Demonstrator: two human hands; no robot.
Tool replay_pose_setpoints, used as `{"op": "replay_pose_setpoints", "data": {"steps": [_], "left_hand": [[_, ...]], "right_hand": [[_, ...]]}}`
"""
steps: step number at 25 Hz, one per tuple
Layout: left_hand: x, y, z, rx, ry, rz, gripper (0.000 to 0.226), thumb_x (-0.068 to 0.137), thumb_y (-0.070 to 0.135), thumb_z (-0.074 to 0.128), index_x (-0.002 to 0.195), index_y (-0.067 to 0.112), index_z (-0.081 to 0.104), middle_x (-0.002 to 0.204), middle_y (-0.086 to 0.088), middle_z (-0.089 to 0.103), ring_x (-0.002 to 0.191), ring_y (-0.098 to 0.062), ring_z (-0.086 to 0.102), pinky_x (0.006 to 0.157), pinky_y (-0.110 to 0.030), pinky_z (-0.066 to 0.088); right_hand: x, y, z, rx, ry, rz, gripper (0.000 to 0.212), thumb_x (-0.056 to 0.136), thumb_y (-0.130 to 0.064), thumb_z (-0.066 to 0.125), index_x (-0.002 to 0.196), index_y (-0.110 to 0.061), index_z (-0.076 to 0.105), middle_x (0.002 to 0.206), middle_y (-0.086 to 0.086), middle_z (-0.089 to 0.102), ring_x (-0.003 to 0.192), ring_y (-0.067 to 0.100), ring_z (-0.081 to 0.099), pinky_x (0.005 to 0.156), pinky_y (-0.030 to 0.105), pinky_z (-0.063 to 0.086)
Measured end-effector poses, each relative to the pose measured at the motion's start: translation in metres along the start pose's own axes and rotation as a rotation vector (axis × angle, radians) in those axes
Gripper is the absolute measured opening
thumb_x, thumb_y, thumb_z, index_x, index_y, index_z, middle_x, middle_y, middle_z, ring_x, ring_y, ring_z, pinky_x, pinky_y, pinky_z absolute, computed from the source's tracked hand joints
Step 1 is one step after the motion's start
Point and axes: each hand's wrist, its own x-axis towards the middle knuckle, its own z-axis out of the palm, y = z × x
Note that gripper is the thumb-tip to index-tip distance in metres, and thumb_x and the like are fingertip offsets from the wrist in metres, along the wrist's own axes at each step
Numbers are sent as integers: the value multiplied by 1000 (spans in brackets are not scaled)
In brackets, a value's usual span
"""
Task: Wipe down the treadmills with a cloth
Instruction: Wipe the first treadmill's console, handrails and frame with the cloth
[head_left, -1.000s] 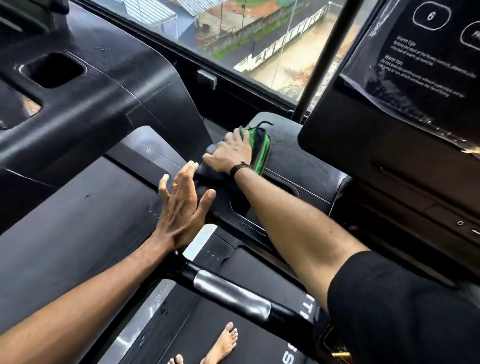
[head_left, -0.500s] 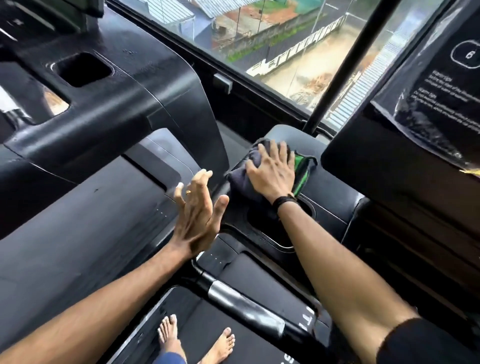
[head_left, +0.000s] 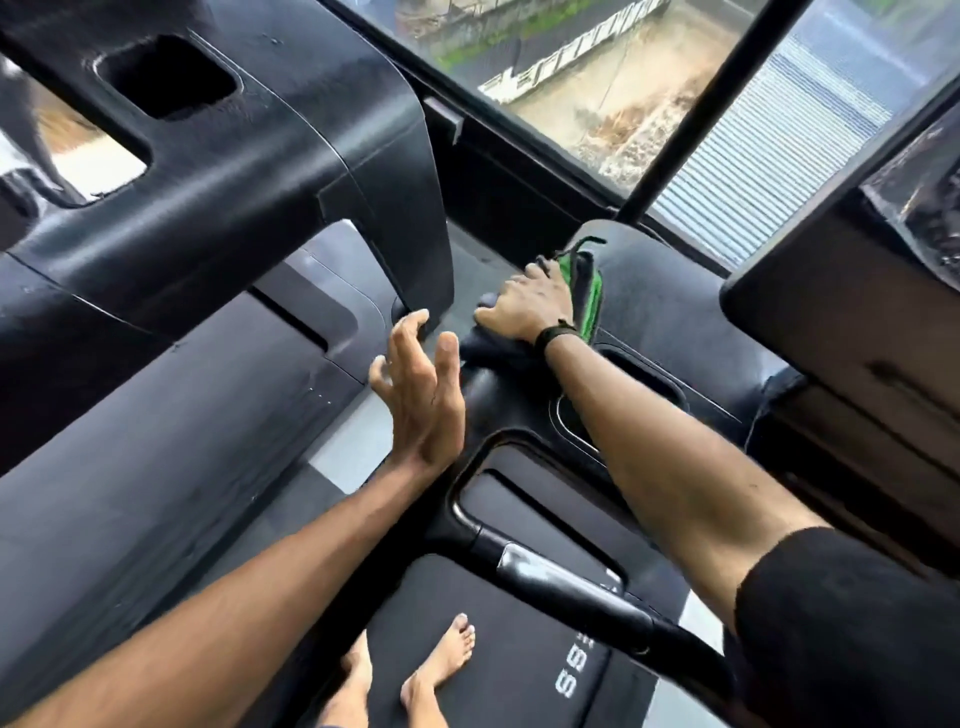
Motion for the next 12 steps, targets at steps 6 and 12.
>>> {"op": "replay_pose_setpoints", "data": {"steps": [6,12], "left_hand": [[15,-12,-34,46,-38,-13,73,91,62,16,139,12,41,141,-3,50,125,-10,44,117,-50,11],[17,-2,-26,108,-197,130,73,93,64,14,139,12,39,140,-5,51,129,-18,47,118,-47,8]], "right_hand": [[-118,-86,17,126,104,-355,41,92,-46,41,109,-23,71,110,-2,72,117,23,58,112,38,26],[-176,-36,36,327,292,-93,66,91,-56,35,152,-30,40,162,-4,29,153,20,13,124,42,2]]}}
